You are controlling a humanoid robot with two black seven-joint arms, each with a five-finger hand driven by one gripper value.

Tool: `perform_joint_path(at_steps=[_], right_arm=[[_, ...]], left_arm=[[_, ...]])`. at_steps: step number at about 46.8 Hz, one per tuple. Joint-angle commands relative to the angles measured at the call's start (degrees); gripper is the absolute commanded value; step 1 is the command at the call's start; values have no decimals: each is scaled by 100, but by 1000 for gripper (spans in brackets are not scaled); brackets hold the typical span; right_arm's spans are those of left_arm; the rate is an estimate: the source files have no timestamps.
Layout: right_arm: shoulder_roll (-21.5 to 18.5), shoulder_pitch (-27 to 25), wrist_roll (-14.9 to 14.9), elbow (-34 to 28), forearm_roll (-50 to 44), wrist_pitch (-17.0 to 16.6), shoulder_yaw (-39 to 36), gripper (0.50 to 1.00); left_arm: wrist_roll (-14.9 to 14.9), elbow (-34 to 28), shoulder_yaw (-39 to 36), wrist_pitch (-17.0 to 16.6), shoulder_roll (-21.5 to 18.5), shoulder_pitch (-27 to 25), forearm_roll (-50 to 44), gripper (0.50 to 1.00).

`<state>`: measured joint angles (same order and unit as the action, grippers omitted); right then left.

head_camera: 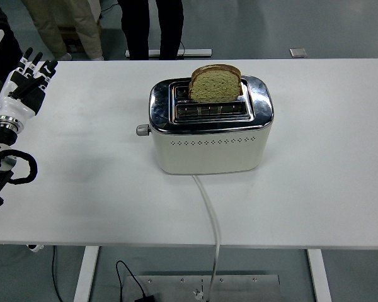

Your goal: Press down toaster

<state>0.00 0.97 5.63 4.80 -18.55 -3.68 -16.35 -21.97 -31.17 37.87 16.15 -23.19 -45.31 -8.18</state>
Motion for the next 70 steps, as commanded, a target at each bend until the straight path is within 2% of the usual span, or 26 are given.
perform_joint_path(at_steps=[1,5,21,30,53,57,70], right_arm=[[0,0,0,4,0,-1,0,998],[0,0,0,4,0,7,0,998],[0,0,0,4,0,-1,0,998],[0,0,0,4,0,-1,0,998],[0,0,0,-5,0,-1,0,998],[0,0,0,4,0,-1,0,998],[0,0,8,-5,0,-1,0,998]], left_arm=[[-9,-4,1,19,-45,-83,9,1000],[0,-4,-8,28,-150,-118,18,1000],[0,-21,-26,37,-124,-127,27,1000],[17,-21,-43,195,-185,-118,149,1000],[-35,-21,-26,318,-326,-39,2557,1000],[-70,-30,-26,327,-458,-39,2935,1000],[-712,-205,-52,327,-879,-48,4499,1000]])
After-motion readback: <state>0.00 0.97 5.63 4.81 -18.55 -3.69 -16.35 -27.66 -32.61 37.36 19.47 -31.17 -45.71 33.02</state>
